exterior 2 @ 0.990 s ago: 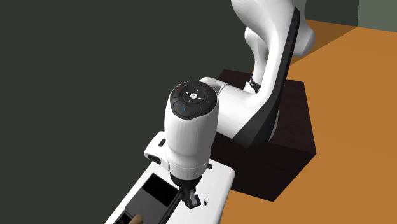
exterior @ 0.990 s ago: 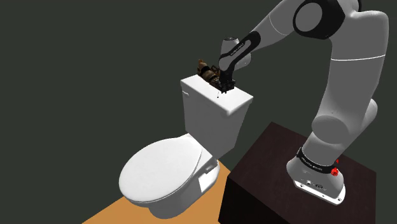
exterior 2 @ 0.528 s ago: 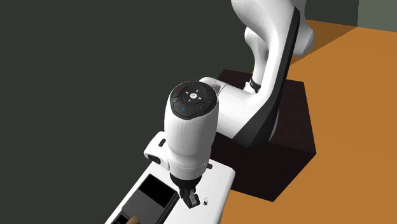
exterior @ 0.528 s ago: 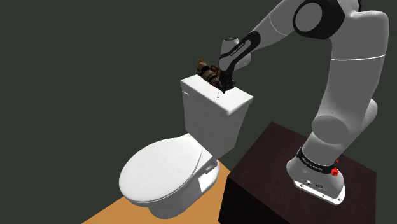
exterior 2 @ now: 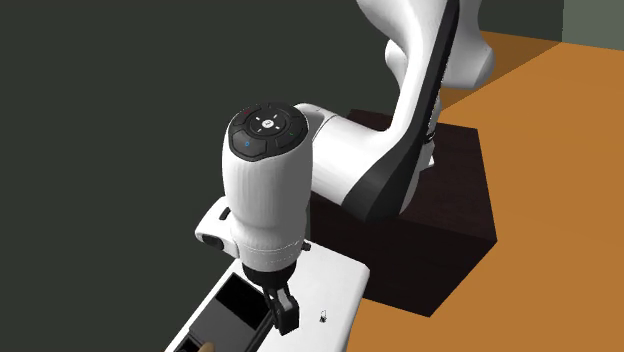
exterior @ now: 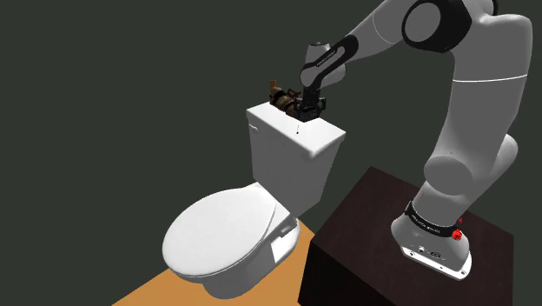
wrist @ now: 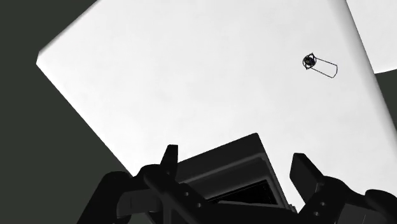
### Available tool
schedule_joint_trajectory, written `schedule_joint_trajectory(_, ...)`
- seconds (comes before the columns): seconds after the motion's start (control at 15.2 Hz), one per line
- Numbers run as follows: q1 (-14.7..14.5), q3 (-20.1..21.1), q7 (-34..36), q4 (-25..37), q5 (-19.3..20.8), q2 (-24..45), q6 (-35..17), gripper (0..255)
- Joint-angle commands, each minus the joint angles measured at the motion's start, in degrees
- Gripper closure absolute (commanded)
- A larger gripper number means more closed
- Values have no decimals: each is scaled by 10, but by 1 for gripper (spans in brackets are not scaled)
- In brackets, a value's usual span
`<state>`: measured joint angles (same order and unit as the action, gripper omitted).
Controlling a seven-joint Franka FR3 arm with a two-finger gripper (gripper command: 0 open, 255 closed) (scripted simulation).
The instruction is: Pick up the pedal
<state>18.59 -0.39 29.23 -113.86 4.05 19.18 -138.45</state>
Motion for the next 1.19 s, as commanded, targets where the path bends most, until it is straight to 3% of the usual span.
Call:
schedule_joint_trajectory(0.0, 1, 0, -2, -1, 0, 9, -10, 0)
schedule_joint_trajectory(0.33, 1, -1, 0, -6, 2, 27, -33, 0)
schedule_joint_trajectory(0.4, 1, -1, 0, -5, 2, 27, -32, 255)
schedule_joint_trajectory(0.99, 1, -1, 0, -6, 2, 27, -32, 255)
schedule_joint_trajectory(1.06, 1, -1, 0, -6, 2, 27, -32, 0)
schedule_joint_trajectory(1.12, 7, 2, -21, 15, -1, 27, -5, 0)
